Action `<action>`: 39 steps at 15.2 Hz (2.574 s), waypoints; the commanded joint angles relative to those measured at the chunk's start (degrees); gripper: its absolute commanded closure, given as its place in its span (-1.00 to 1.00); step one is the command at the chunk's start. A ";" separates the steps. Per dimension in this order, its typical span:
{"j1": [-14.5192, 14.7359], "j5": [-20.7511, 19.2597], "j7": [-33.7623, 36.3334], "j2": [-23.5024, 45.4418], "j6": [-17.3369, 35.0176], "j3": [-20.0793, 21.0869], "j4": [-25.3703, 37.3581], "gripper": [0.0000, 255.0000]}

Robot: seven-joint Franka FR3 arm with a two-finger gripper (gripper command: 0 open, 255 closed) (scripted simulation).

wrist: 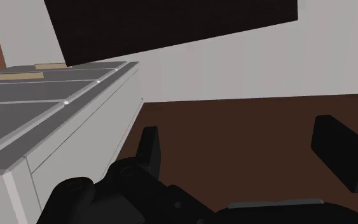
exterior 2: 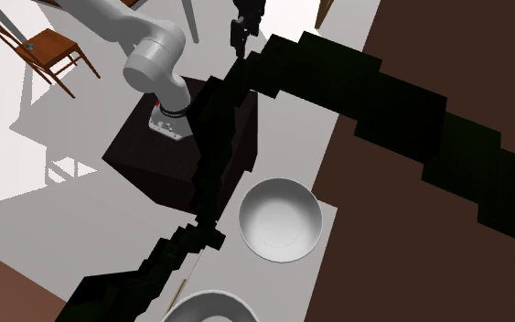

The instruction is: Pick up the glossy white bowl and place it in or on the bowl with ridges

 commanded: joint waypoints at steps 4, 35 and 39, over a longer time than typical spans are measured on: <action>-1.54 -3.15 -2.71 3.40 3.31 -2.08 0.26 -1.00; -12.13 -17.57 -20.68 46.03 28.46 -17.21 24.80 -1.00; -12.43 -17.63 -20.69 46.96 31.10 -17.51 23.15 -1.00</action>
